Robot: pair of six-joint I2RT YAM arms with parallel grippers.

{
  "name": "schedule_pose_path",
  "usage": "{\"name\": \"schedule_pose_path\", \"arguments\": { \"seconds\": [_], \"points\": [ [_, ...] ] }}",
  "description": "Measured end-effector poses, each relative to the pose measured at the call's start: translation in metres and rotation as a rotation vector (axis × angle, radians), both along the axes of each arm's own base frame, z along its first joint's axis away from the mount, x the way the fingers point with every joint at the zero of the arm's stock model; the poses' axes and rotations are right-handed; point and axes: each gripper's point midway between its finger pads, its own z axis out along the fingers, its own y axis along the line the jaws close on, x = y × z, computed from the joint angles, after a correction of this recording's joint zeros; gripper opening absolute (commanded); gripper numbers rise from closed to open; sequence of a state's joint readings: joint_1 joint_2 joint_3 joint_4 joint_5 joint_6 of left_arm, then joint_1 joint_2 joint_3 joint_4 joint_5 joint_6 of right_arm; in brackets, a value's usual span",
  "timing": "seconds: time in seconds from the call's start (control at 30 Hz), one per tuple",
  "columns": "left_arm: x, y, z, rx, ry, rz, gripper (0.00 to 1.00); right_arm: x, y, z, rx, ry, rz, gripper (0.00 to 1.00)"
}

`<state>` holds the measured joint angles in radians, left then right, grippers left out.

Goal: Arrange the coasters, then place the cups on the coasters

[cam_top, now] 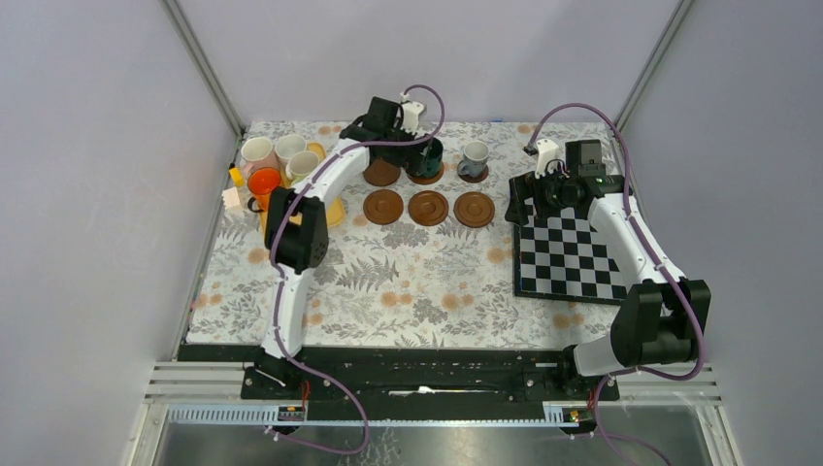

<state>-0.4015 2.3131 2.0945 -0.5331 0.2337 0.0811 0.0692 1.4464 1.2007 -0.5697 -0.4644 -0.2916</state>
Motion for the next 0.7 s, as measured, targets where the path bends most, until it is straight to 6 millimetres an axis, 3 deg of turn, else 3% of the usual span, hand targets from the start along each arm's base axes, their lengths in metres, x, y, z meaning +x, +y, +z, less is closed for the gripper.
{"name": "schedule_pose_path", "arguments": {
  "seconds": [0.1, 0.23, 0.33, 0.4, 0.47, 0.53, 0.7],
  "points": [
    [-0.010, 0.009, 0.032, -0.012, -0.030, 0.007, 0.99, 0.000, 0.000, 0.000, 0.000, 0.000, 0.000, 1.00],
    [-0.021, 0.028, 0.109, -0.087, -0.129, 0.066, 0.99, 0.000, 0.000, 0.000, 0.000, 0.001, 0.000, 1.00],
    [-0.032, 0.060, 0.160, -0.168, -0.204, 0.153, 0.99, 0.000, 0.000, 0.000, 0.000, 0.002, 0.000, 1.00],
    [-0.041, 0.086, 0.179, -0.189, -0.224, 0.203, 0.99, 0.000, 0.000, 0.000, 0.000, 0.001, 0.001, 1.00],
    [-0.044, 0.111, 0.186, -0.186, -0.234, 0.248, 0.99, -0.001, 0.000, 0.000, -0.001, 0.004, 0.002, 1.00],
    [-0.053, 0.135, 0.174, -0.171, -0.217, 0.277, 0.99, -0.003, 0.000, -0.001, -0.002, 0.010, 0.003, 1.00],
    [-0.099, 0.185, 0.106, -0.103, -0.055, 0.304, 0.97, -0.005, 0.001, -0.002, 0.005, 0.022, 0.009, 1.00]
  ]
}}
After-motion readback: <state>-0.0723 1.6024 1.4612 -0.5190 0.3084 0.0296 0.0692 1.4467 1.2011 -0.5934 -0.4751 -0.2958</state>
